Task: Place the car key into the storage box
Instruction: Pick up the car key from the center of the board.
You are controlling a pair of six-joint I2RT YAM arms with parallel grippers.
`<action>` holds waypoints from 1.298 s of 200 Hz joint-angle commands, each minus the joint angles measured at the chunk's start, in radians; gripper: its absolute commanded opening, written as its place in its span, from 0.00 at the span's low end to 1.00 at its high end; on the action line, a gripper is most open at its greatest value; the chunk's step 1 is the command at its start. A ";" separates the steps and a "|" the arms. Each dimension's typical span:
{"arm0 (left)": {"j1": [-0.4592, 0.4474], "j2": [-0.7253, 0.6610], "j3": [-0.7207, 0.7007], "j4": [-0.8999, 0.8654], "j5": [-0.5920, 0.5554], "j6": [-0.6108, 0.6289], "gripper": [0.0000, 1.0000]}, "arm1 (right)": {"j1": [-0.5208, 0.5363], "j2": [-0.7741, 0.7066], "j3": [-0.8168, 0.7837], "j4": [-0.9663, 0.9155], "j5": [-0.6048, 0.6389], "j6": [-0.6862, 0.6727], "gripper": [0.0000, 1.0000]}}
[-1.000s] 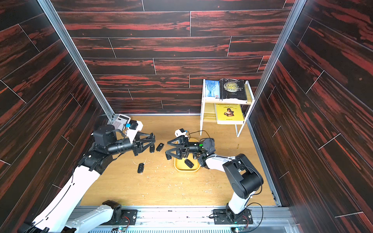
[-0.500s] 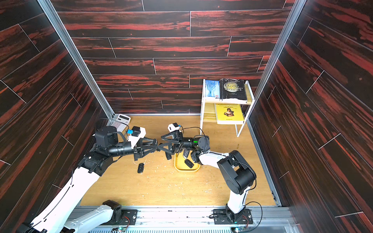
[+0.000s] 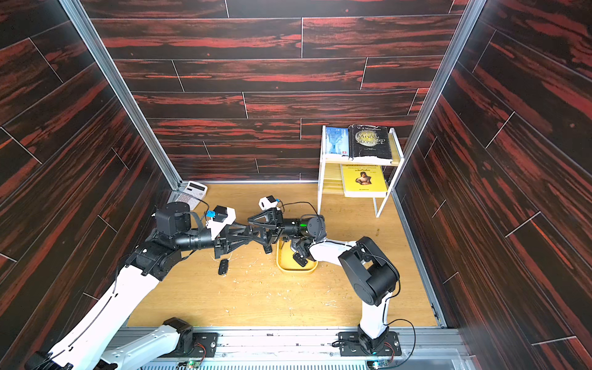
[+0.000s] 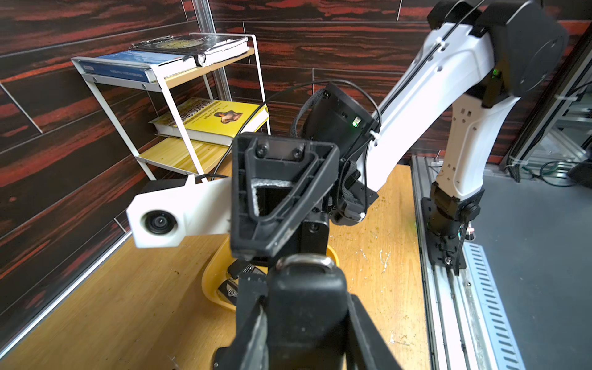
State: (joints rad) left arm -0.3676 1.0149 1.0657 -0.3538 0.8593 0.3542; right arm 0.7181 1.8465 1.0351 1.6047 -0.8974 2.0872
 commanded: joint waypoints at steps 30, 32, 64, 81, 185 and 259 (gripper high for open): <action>-0.002 0.003 0.004 -0.010 -0.023 0.039 0.00 | 0.011 -0.043 -0.026 0.267 0.000 0.092 0.80; -0.003 0.003 0.005 -0.010 -0.022 0.039 0.00 | 0.010 -0.045 -0.028 0.266 0.001 0.092 0.80; -0.002 0.004 0.005 -0.001 -0.028 0.040 0.00 | 0.012 -0.059 -0.062 0.267 0.000 0.087 0.80; -0.002 0.005 0.009 0.000 -0.031 0.040 0.00 | 0.013 -0.072 -0.087 0.267 0.000 0.080 0.80; -0.002 0.013 0.003 0.009 -0.007 0.035 0.00 | 0.045 -0.054 -0.076 0.267 0.017 0.077 0.83; -0.002 0.005 -0.006 0.010 0.004 0.034 0.00 | 0.047 -0.048 -0.076 0.267 0.029 0.073 0.81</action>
State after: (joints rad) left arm -0.3687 1.0302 1.0657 -0.3614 0.8356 0.3779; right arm 0.7574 1.7893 0.9344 1.6081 -0.8860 2.0872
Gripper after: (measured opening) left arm 0.387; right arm 0.790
